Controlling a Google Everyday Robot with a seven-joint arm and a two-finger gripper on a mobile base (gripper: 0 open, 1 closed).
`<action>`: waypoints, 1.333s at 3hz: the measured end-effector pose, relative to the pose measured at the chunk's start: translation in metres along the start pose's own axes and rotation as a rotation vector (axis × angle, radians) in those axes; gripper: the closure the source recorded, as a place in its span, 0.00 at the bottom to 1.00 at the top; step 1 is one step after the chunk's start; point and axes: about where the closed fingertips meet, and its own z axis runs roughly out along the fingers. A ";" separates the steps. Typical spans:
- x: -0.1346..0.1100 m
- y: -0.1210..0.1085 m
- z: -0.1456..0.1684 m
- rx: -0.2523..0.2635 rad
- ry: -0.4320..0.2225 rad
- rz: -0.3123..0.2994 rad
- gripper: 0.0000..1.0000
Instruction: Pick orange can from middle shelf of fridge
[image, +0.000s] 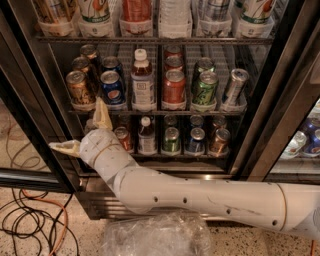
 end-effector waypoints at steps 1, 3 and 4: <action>-0.001 -0.002 0.001 0.005 -0.003 -0.006 0.01; -0.001 -0.002 0.001 0.005 -0.003 -0.006 0.25; -0.001 -0.002 0.001 0.005 -0.004 -0.006 0.26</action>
Offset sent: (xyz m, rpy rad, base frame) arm 0.0016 -0.0009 0.0021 -0.0005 -0.0073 -0.0038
